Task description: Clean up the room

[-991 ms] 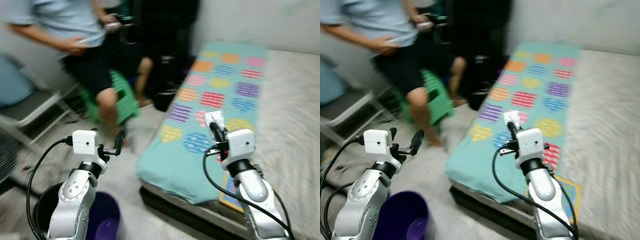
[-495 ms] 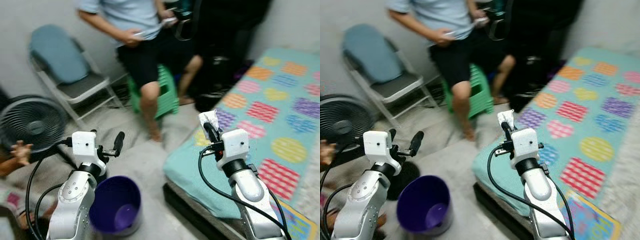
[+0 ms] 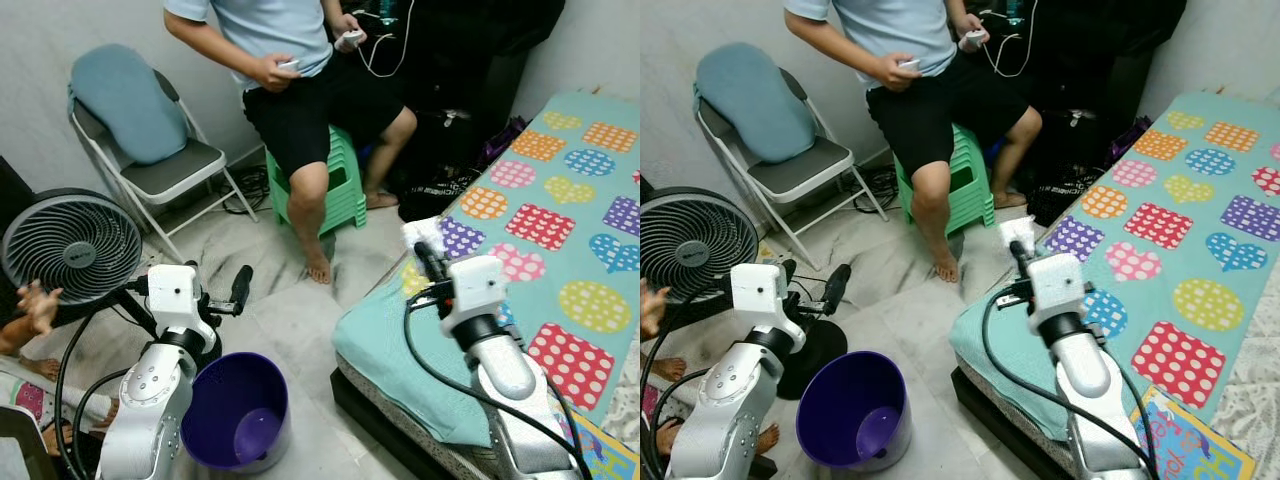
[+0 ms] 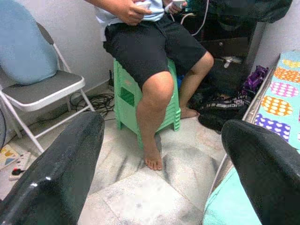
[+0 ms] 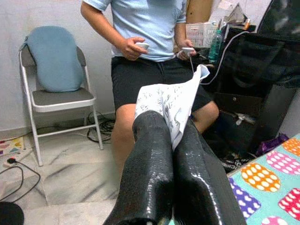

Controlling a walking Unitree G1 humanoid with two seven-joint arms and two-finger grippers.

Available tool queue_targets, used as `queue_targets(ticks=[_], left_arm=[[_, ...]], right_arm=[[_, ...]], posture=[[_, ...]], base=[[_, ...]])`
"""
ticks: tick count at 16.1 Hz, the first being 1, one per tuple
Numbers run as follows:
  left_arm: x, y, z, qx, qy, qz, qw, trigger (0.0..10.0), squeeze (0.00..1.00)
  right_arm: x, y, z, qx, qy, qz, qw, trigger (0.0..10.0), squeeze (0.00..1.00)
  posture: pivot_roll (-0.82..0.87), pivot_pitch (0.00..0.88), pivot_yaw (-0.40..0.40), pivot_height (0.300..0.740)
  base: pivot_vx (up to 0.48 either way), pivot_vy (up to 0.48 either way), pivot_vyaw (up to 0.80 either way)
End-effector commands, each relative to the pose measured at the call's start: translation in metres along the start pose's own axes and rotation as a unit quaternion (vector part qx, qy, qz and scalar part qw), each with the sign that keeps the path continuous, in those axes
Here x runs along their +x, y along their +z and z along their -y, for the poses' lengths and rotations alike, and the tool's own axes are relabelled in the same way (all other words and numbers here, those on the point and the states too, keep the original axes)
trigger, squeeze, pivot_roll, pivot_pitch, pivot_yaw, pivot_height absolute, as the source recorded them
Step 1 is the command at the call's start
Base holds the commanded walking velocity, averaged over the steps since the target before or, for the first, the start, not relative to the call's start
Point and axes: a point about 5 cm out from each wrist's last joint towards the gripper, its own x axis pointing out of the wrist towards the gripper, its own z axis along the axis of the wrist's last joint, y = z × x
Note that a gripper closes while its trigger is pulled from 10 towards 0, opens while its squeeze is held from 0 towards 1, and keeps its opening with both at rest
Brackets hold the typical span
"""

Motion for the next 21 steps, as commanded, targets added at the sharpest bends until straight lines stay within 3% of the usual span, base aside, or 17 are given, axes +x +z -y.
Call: queue_targets(ticks=[1,9,15,21], left_arm=[[-0.001,0.004,-0.005,0.013,0.007,0.006,1.000,10.0,0.00],[0.000,0.004,-0.008,0.020,-0.002,0.002,1.000,10.0,0.00],[0.007,0.014,-0.020,0.047,-0.007,0.003,0.999,10.0,0.00],[0.006,0.009,-0.015,0.045,-0.005,0.002,0.999,10.0,0.00]], right_arm=[[0.002,0.001,-0.005,0.007,0.005,0.004,1.000,10.0,0.00],[0.002,0.000,-0.006,0.015,-0.010,0.009,1.000,10.0,0.00],[0.002,-0.006,-0.014,0.042,-0.040,0.010,0.998,10.0,0.00],[0.009,-0.005,-0.008,0.031,-0.036,0.012,0.999,10.0,0.00]], posture=[[-0.24,0.000,0.121,0.740],[-0.24,0.000,0.165,0.740],[-0.23,0.000,0.228,0.740],[-0.21,0.000,0.187,0.740]], base=[[0.000,0.000,0.00],[0.000,0.000,0.00],[0.000,0.000,0.00],[0.000,0.000,0.00]])
